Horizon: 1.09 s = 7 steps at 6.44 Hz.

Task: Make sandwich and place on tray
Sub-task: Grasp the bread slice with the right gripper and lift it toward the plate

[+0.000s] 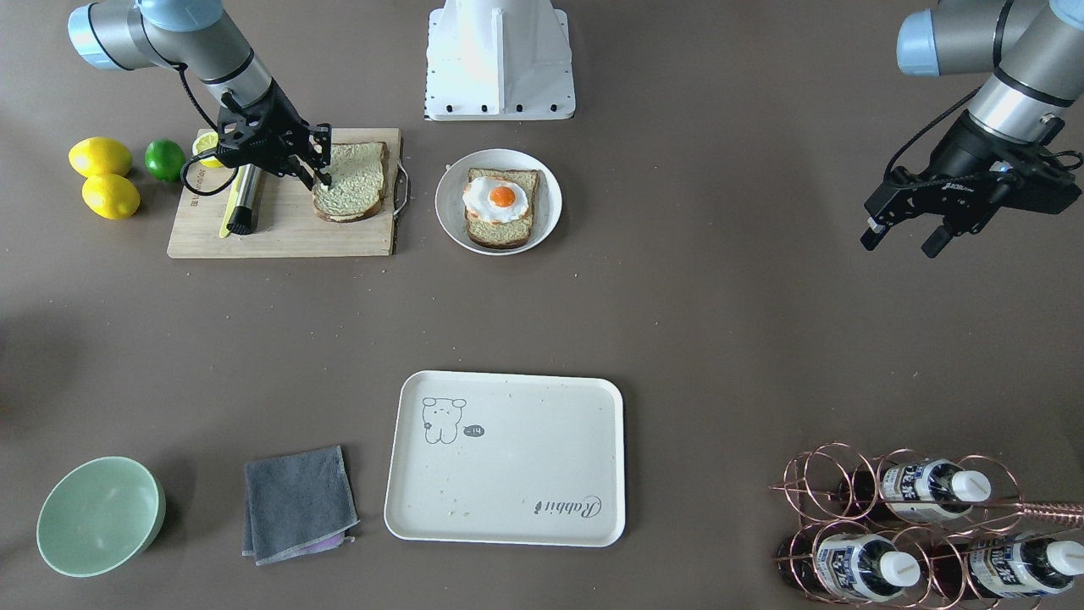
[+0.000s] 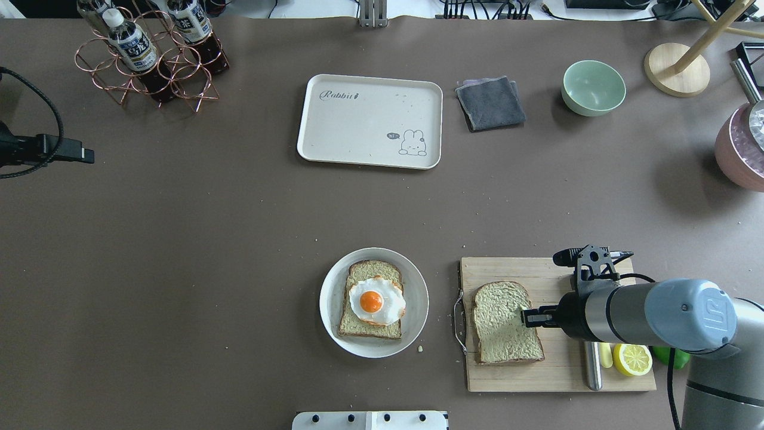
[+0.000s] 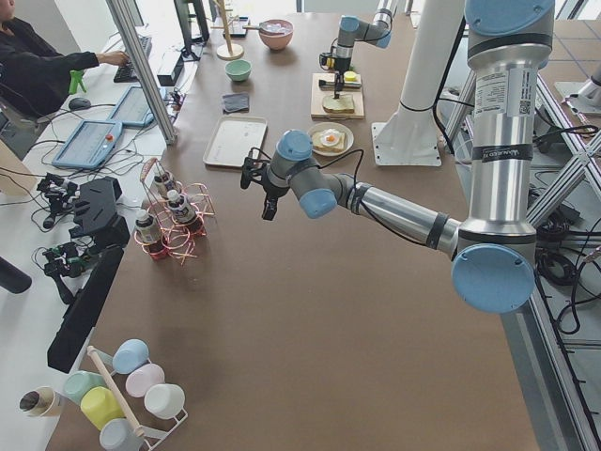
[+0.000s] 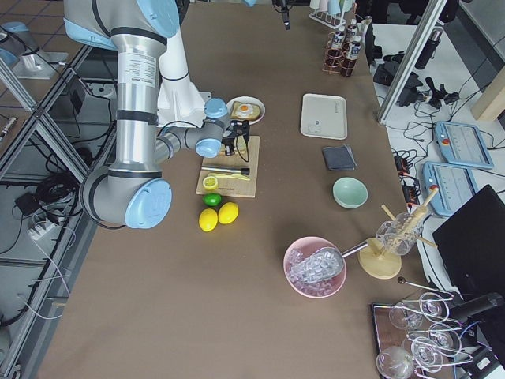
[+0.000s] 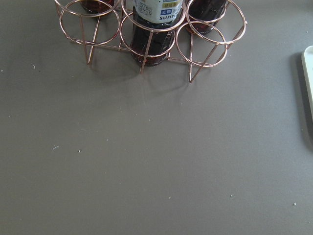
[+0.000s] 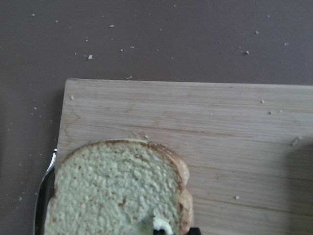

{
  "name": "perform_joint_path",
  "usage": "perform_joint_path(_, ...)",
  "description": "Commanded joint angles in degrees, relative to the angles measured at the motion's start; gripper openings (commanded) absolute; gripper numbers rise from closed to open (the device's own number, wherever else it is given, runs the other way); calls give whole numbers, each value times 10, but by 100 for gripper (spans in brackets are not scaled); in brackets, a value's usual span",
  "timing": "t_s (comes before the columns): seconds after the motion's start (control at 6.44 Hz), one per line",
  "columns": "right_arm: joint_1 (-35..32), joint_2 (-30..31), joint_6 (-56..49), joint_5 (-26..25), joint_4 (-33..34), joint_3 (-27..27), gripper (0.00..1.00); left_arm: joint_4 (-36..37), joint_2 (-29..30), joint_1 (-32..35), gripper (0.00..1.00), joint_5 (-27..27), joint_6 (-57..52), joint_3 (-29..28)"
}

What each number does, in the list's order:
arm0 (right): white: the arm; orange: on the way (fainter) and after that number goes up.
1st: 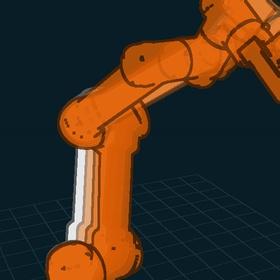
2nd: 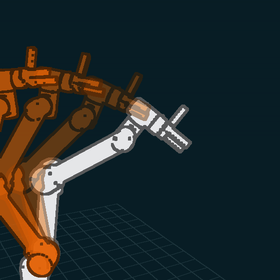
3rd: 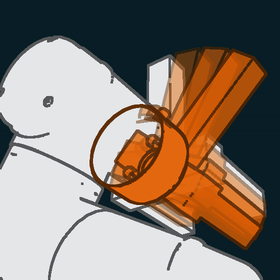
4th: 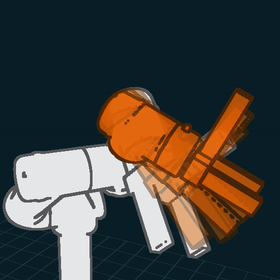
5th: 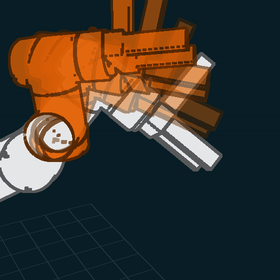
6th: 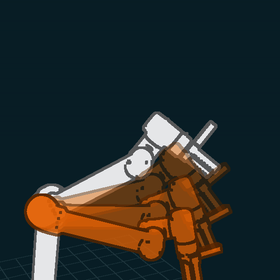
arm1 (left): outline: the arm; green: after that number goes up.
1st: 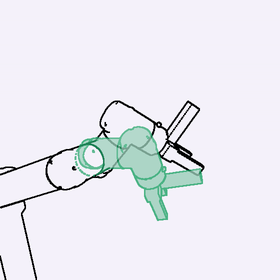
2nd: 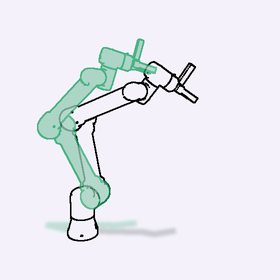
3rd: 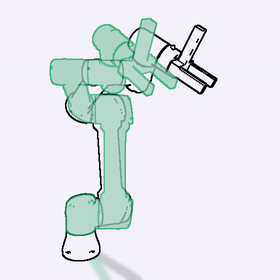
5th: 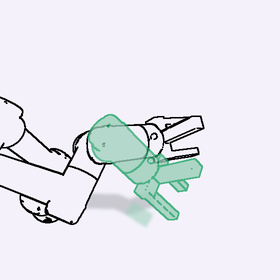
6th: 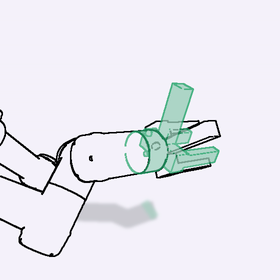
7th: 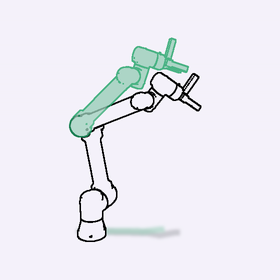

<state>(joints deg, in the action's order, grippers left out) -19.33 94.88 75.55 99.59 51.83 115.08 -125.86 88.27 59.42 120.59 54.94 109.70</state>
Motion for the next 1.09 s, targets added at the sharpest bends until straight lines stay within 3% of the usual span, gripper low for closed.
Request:
perform_joint_path(0.0, -16, 6, 14, 11, -1, 12, 0, 0, 1, 0, 98, 0, 0, 1)
perform_joint_path(0.31, -20, -1, 24, 19, -21, 21, 0, 0, 3, 0, 98, 0, -2, -2)
perform_joint_path(0.47, -44, -12, 24, 64, -28, 29, 0, 0, 3, 0, 98, 0, -3, -3)
perform_joint_path(0.78, -61, -87, 24, 95, -27, 17, 0, 0, 2, 1, 98, 0, -1, -2)
perform_joint_path(0.93, -57, -155, 25, 90, -23, -24, 0, 0, 2, 0, 98, 0, -1, -5)
